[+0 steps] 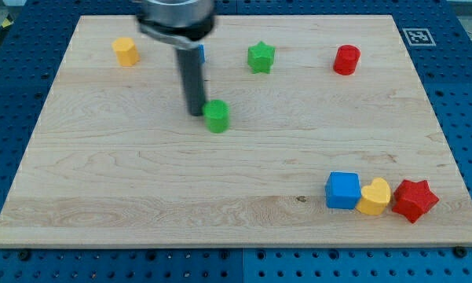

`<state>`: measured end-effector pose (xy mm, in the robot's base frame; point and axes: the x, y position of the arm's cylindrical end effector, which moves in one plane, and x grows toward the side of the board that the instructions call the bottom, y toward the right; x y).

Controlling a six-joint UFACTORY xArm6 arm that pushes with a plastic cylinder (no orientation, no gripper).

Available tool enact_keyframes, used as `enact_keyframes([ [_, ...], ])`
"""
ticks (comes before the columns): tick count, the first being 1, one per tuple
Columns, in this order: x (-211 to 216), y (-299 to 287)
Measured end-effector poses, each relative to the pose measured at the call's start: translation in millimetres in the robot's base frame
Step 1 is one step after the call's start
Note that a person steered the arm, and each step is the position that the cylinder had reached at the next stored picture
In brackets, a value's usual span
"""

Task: Move the green circle into the red star

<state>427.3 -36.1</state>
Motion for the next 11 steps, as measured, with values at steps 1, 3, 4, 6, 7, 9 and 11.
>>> enact_keyframes([
  [1, 26, 77],
  [3, 29, 42],
  [4, 56, 42],
  [6, 67, 155],
  [7, 65, 170],
  [9, 73, 217],
  [11, 80, 249],
])
